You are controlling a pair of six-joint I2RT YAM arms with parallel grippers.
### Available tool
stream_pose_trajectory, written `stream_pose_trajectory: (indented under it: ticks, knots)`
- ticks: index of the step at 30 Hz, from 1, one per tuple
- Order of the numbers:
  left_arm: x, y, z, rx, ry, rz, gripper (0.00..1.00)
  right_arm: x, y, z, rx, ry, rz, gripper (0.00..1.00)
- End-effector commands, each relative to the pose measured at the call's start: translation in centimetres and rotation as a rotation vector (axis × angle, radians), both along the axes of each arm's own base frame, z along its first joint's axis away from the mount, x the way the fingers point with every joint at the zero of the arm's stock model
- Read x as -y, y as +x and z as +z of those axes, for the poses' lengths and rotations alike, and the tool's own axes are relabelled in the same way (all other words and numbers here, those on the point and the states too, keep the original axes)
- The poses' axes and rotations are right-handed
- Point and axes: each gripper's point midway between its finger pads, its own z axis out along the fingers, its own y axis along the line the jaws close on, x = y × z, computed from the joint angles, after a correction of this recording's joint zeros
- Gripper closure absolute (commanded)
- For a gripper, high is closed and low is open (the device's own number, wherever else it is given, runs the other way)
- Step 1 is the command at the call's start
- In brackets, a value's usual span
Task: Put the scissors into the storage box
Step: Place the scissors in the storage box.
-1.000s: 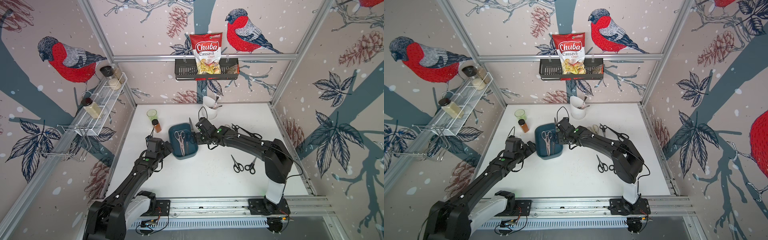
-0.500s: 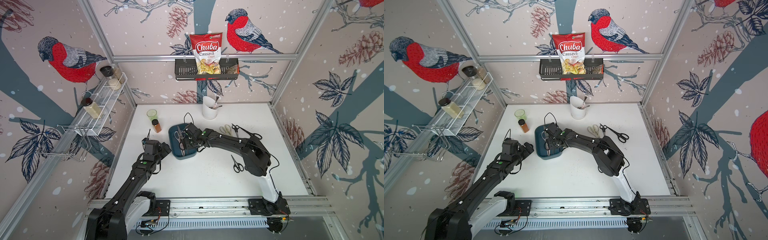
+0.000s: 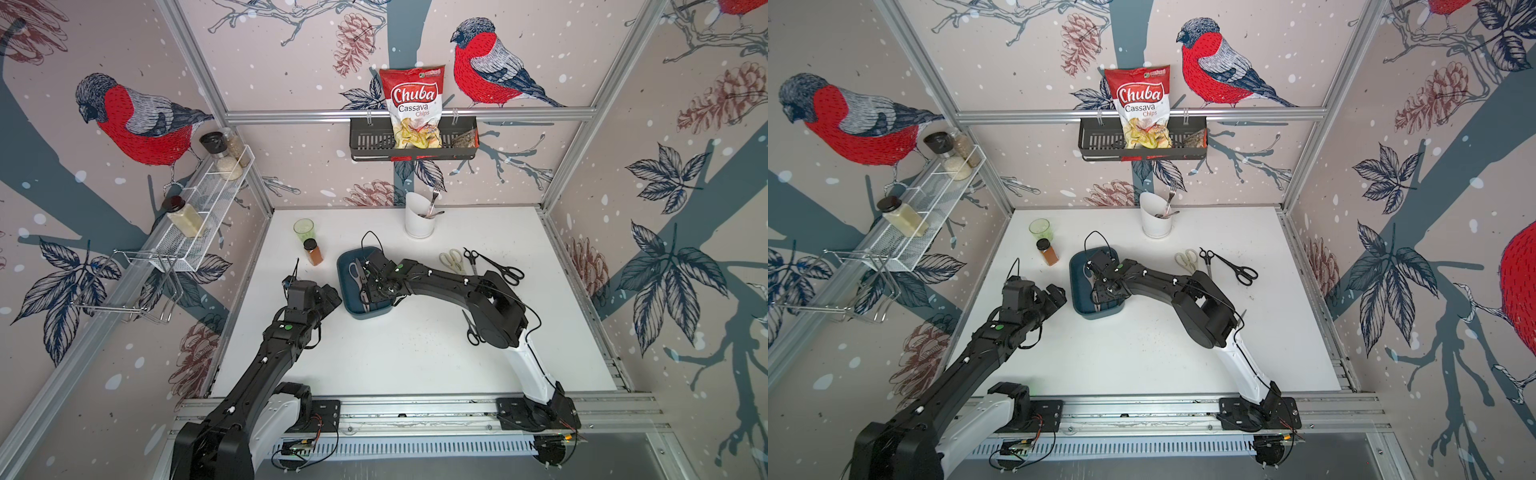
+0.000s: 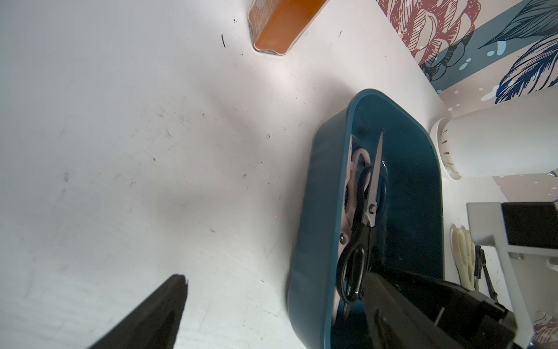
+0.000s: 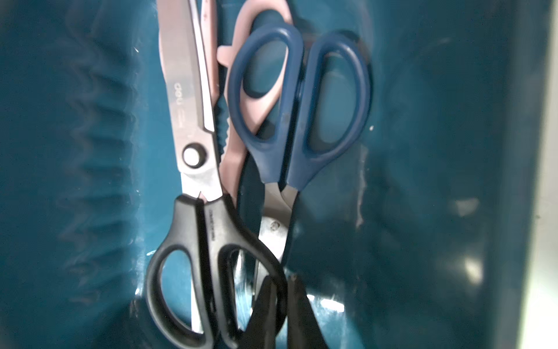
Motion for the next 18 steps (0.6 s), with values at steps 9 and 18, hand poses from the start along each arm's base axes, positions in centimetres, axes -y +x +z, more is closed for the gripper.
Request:
stream_pose_trajectory:
  ticks: [9, 18]
  knots:
    - [0.1, -0.1, 0.0, -0.003, 0.000, -0.014, 0.05, -0.5, 1.0, 2.5, 0.061, 0.042, -0.017, 0.75]
    - [0.8, 0.5, 0.8, 0.020, -0.020, -0.046, 0.05, 0.3, 2.3, 6.7, 0.124, 0.139, -0.049, 0.72]
